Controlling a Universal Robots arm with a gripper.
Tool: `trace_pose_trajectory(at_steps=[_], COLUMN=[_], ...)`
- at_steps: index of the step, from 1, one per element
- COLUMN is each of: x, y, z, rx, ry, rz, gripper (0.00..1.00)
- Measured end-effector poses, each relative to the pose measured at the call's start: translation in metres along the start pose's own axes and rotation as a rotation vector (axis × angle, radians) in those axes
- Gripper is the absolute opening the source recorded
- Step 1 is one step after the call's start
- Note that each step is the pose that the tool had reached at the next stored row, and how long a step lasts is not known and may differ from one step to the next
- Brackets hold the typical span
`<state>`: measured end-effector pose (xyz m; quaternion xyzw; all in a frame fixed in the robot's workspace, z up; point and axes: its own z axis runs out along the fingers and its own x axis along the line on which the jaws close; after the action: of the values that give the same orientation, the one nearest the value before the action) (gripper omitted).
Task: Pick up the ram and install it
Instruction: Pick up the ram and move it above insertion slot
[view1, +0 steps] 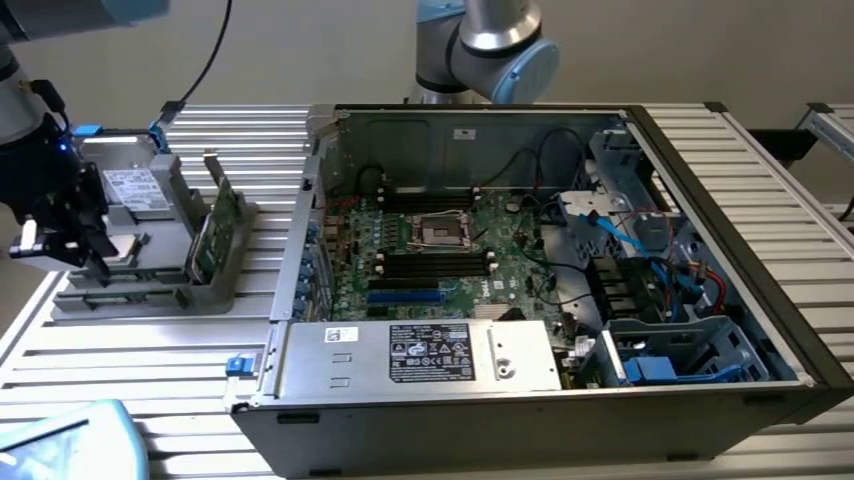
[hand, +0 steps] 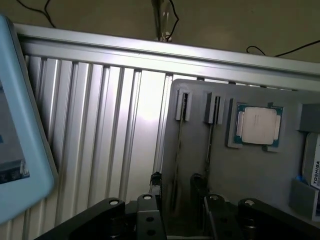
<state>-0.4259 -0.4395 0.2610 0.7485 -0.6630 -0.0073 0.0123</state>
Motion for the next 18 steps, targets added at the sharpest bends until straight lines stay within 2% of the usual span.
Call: trace_pose_trajectory(at_steps=[18], x=[0.005], y=[0.0025], z=[0.0328], rx=[-0.0016], ry=[-0.0033], rz=[-0.001], gripper=[0.37])
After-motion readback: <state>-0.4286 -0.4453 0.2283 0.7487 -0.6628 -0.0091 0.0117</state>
